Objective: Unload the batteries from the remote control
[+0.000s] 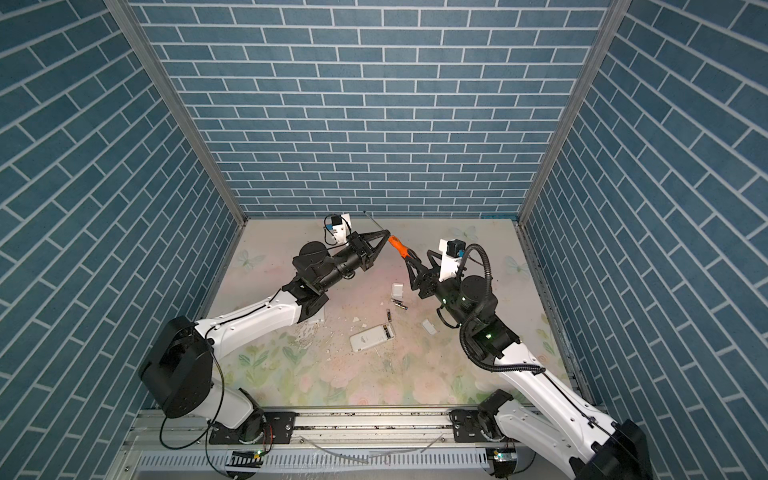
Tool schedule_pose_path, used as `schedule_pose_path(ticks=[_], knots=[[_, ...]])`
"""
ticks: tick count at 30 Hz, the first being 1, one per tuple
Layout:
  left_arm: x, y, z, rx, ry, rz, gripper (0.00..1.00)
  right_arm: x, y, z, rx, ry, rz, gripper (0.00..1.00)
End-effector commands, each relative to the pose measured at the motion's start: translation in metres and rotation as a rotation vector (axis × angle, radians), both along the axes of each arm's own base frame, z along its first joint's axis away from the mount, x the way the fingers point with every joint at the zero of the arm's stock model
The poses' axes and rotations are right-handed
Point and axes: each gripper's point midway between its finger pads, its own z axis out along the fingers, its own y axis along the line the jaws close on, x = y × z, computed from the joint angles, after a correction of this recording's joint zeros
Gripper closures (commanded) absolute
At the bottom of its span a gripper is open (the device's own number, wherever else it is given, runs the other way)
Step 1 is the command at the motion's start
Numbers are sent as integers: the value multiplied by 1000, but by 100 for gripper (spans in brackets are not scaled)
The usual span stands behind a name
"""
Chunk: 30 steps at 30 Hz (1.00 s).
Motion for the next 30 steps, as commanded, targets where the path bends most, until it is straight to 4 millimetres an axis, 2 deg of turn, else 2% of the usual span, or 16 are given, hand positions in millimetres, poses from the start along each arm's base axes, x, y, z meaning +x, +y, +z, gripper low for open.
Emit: schedule_pose_path(ticks=[1, 11, 20, 30], knots=[[-4, 2, 27, -56, -67, -8, 100, -2, 7, 14, 73, -30, 54, 30], [-8, -3, 30, -66, -71, -23, 100, 3, 21, 22, 85, -38, 110, 30], [-16, -13, 17, -50, -48, -53, 100, 7, 28, 37, 100, -73, 138, 31], [-25, -24, 12, -50, -38, -83, 100, 7, 30, 48, 107, -95, 155, 35]])
